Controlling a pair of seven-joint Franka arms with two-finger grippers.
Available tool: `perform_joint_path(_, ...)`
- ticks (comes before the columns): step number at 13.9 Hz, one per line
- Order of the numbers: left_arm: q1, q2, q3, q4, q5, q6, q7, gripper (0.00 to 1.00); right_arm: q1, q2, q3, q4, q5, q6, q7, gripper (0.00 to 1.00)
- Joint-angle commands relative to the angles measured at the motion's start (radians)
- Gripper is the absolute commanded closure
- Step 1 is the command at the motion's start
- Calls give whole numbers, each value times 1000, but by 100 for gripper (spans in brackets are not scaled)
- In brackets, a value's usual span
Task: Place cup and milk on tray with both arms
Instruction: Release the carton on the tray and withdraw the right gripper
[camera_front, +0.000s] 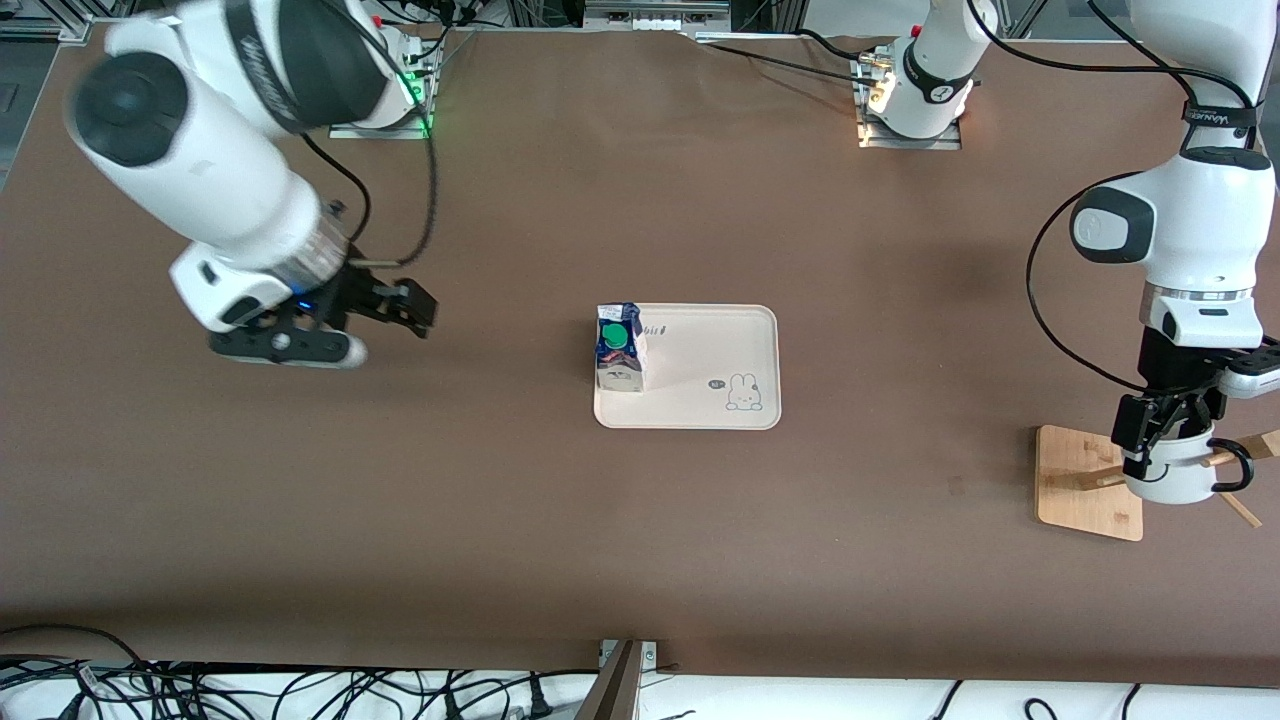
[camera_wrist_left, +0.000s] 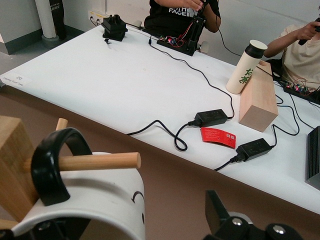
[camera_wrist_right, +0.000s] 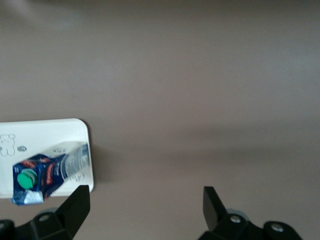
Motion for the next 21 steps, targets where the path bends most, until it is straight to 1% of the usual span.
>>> perform_joint_path(1,4,15,-1,19,12,1,12,0,12,-90,-38,-103,7,-5,-75,0)
perform_joint_path(2,6,18,-1,18,12,1,12,0,3,-114,-42,-126,7,-4,-104,0)
perform_joint_path(3,6,24,-1,18,11,0,12,0,-51,-147,-16,-161,4,-7,-116,0)
perform_joint_path(4,6,24,-1,18,11,0,12,0,-141,-198,70,-219,-5,-1,-118,0)
perform_joint_path(5,6,22,-1,18,11,0,12,0,-254,-246,162,-267,-14,2,-132,0)
perform_joint_path(6,6,22,-1,16,8,0,12,0,-342,-280,230,-302,-34,2,-179,0)
perform_joint_path(7,6,22,-1,21,8,0,12,0,-402,-309,257,-327,-48,1,-234,0)
perform_joint_path(9,6,21,1,21,6,0,13,0,-471,-384,263,-423,-67,19,-321,0)
perform_joint_path(10,6,21,1,22,6,0,13,0,-478,-418,261,-469,-88,43,-355,0)
perform_joint_path(14,21,30,4,22,1,1,12,0,-478,-412,261,-441,-104,36,-346,0)
perform_joint_path(16,21,32,4,22,0,1,12,0,-473,-392,264,-401,-105,34,-349,0)
perform_joint_path(19,24,32,4,21,1,1,12,35,-450,-379,266,-378,-168,36,-351,0)
perform_joint_path(20,24,32,4,18,1,1,12,42,-447,-377,269,-367,-171,27,-351,0)
perform_joint_path(21,24,32,4,13,1,1,12,51,-449,-377,269,-367,-171,16,-351,0)
